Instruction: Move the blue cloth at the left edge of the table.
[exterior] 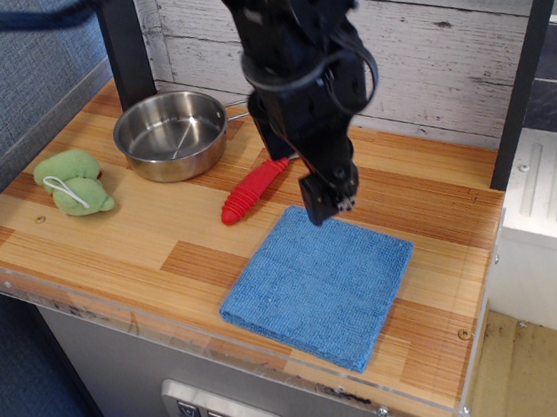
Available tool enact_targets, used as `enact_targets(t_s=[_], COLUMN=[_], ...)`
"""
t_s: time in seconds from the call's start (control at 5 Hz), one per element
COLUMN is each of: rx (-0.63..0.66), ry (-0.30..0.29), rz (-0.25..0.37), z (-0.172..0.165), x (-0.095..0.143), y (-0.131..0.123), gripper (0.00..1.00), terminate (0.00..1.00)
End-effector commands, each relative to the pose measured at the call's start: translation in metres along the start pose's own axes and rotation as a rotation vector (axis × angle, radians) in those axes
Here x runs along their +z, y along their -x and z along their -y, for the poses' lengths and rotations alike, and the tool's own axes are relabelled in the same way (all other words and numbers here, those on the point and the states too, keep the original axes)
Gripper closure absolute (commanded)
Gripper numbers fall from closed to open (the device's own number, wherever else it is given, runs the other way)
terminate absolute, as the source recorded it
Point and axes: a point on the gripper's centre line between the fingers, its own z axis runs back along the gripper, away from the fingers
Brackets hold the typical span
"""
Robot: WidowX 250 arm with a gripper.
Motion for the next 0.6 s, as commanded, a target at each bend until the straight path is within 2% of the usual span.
enact_targets(t_s=[0.0,0.2,0.4], rx=[-0.044,-0.044,-0.044], ry=[-0.076,-0.076,-0.076], rz=[0.084,0.084,0.084], z=[0.0078,0.0078,0.0078], x=[0.0313,0.0313,0.0313], y=[-0.0031,-0.0031,-0.0031], gripper=[0.00,0.00,0.00], terminate=[0.00,0.00,1.00])
